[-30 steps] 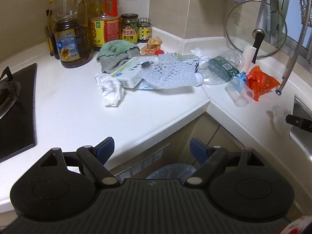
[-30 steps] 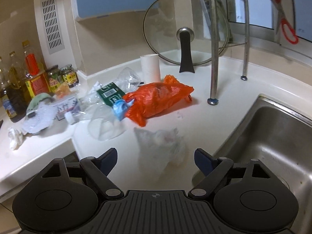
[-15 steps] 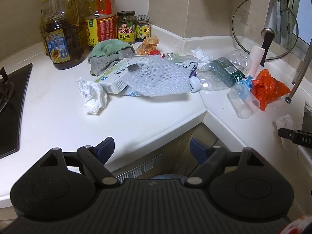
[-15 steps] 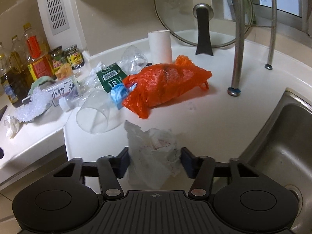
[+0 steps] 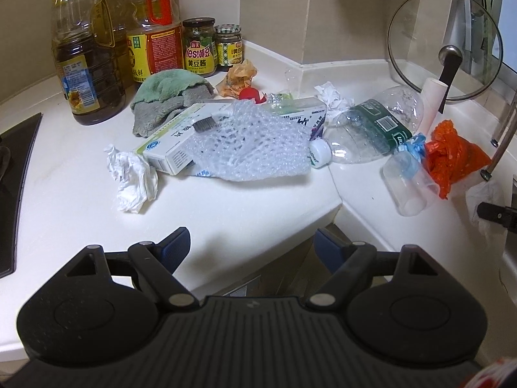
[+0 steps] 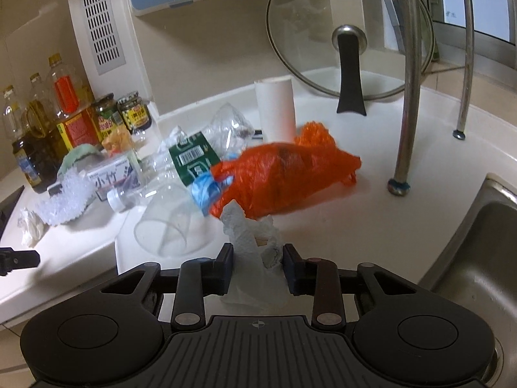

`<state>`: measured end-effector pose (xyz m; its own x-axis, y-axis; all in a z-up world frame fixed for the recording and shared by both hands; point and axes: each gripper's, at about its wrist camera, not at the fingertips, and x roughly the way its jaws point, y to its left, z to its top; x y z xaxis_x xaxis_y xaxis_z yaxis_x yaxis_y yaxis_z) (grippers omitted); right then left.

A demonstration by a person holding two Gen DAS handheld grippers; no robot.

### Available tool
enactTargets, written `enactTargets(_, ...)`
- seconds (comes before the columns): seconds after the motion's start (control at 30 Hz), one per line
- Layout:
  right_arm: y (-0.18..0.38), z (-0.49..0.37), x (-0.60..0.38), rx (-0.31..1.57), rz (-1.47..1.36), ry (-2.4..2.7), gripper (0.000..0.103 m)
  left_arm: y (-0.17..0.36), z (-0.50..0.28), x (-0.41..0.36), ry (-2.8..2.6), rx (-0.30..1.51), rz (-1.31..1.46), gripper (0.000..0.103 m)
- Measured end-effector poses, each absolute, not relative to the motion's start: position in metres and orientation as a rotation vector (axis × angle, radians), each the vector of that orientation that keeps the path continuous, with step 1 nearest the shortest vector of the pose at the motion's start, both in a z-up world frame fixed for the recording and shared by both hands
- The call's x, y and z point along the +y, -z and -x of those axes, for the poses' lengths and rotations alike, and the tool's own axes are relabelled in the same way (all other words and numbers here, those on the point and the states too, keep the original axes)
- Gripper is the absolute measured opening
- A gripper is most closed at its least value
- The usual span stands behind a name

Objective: Collect trash
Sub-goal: 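Grasp the white crumpled tissue by the sink with the right tool while the left tool moves toward the counter, then grasp the white mesh fruit net on the counter with the left tool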

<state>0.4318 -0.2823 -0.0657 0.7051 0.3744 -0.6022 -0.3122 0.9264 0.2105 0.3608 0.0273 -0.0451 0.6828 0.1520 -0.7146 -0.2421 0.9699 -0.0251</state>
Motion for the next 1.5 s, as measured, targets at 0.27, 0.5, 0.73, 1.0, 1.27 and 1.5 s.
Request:
enactTargets(0.27,0.062,-0.445,-0.285,0.678,-0.108,-0.373,0.033,0.050,-0.379,0.041,-0.240,0.754,0.205,0.068)
enactTargets(0.5,0.064,-0.452,-0.293,0.686,-0.115,-0.355,0.033,0.056,-0.393,0.068,-0.300,0.685,0.369,0.066)
enactTargets(0.73,0.067,-0.454,-0.300,0.700,-0.125,-0.339,0.033,0.066,-0.408,0.088,-0.341,0.642,0.489,0.062)
enactTargets(1.0,0.067,-0.453,-0.308,0.705,-0.132,-0.324,0.033,0.072,-0.416,0.091,-0.345,0.648,0.489,0.011)
enactTargets(1.27,0.066,-0.450,-0.307,0.704,-0.138,-0.367,0.033,0.057,-0.396,0.081,-0.336,0.625,0.438,0.005)
enactTargets(1.5,0.063,-0.441,-0.296,0.696,-0.143,-0.470,0.033,0.036,-0.362,0.065,-0.345,0.608,0.380,0.005)
